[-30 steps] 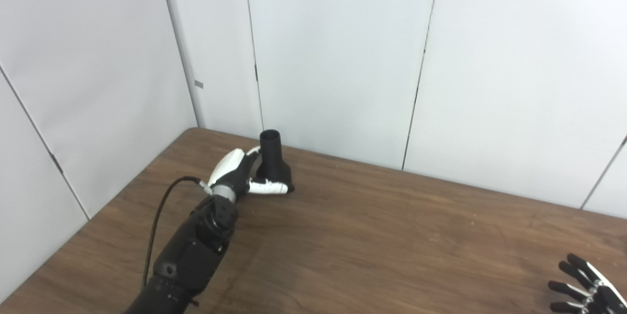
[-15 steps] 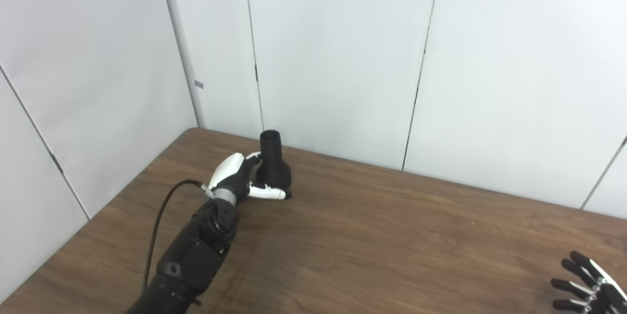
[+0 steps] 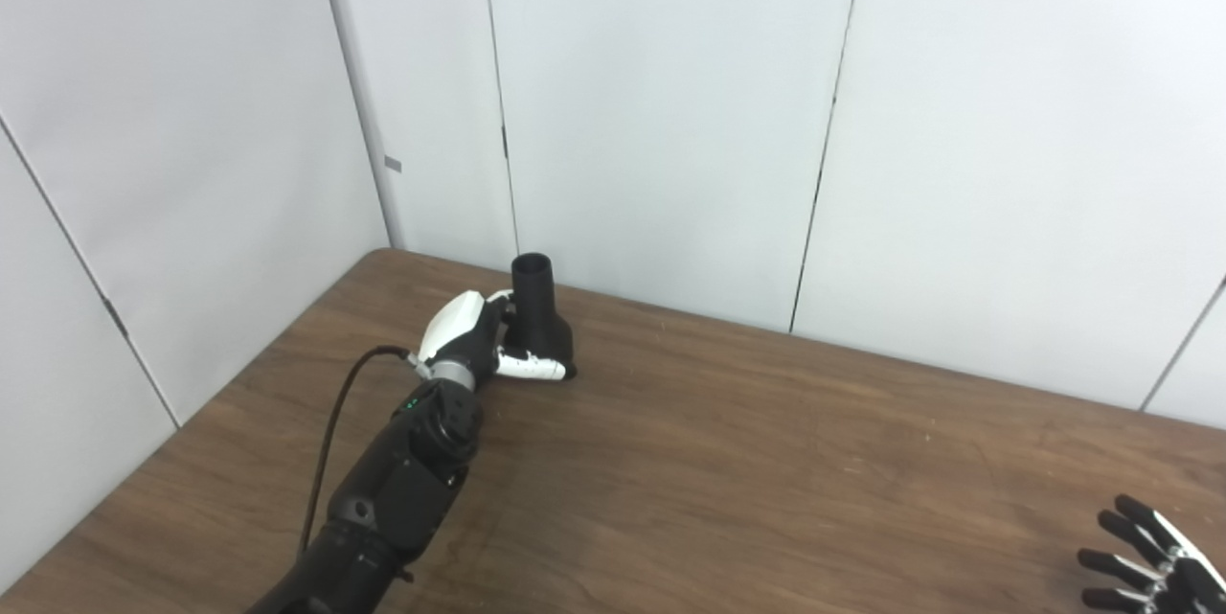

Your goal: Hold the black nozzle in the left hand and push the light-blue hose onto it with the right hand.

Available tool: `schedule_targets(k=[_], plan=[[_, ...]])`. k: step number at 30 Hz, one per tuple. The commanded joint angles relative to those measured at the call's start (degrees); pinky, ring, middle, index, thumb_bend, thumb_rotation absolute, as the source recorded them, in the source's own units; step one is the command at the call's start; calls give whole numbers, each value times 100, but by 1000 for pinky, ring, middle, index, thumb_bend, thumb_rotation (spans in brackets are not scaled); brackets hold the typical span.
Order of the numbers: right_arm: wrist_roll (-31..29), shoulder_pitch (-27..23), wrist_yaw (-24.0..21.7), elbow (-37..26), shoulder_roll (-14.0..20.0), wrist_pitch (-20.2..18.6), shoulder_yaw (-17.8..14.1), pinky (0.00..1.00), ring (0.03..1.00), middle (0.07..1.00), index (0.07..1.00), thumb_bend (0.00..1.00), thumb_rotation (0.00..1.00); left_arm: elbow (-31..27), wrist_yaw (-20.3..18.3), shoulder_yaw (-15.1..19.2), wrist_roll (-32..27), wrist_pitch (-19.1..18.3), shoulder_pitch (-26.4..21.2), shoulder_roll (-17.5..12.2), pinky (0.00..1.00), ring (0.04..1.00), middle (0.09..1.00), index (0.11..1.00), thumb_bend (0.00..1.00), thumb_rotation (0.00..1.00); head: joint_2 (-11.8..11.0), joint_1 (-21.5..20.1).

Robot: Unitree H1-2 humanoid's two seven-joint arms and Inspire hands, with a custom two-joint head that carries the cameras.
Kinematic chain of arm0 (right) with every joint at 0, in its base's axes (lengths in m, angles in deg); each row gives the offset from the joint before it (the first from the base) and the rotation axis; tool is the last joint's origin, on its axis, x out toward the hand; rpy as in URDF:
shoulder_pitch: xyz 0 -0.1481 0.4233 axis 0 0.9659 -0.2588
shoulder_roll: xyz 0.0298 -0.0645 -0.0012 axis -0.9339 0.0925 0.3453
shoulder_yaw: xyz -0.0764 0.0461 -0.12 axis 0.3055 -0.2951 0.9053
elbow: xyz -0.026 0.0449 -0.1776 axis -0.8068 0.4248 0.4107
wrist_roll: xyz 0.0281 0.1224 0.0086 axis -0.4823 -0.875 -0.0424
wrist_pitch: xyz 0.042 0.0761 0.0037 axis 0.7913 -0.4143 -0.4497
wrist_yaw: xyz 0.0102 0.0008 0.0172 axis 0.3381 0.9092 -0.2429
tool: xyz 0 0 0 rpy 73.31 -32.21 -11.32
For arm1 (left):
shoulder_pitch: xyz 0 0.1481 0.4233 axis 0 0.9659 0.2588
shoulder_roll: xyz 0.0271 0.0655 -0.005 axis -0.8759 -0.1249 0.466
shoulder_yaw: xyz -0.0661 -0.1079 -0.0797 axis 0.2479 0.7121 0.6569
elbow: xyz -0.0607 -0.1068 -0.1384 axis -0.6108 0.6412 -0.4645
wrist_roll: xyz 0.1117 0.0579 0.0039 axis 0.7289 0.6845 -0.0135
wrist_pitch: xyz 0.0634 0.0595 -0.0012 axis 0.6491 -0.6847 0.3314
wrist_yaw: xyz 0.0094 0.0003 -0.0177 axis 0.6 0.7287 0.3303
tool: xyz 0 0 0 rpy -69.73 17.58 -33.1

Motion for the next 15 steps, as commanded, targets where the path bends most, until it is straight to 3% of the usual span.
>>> schedule_targets(k=[1,8,13,15], plan=[[-32,-104,22,-269,82,31,-53,655,773,884,898,743,143,70,1,-29,-36,141,-296,-69,1000,918,802,829,1000,311,6,-7],[-26,-91,50,-404,35,-82,-50,663,778,886,898,736,128,174,24,-138,10,144,-301,-50,1000,903,798,814,998,310,32,-38],[-47,-93,73,-448,17,-126,-73,662,779,886,898,731,120,203,12,-81,-116,260,-297,-25,1000,839,659,740,970,279,49,-49],[-46,-99,83,-440,11,-125,-78,661,779,887,899,730,119,214,3,-64,-153,298,-284,-7,998,764,600,670,933,235,55,-49]])
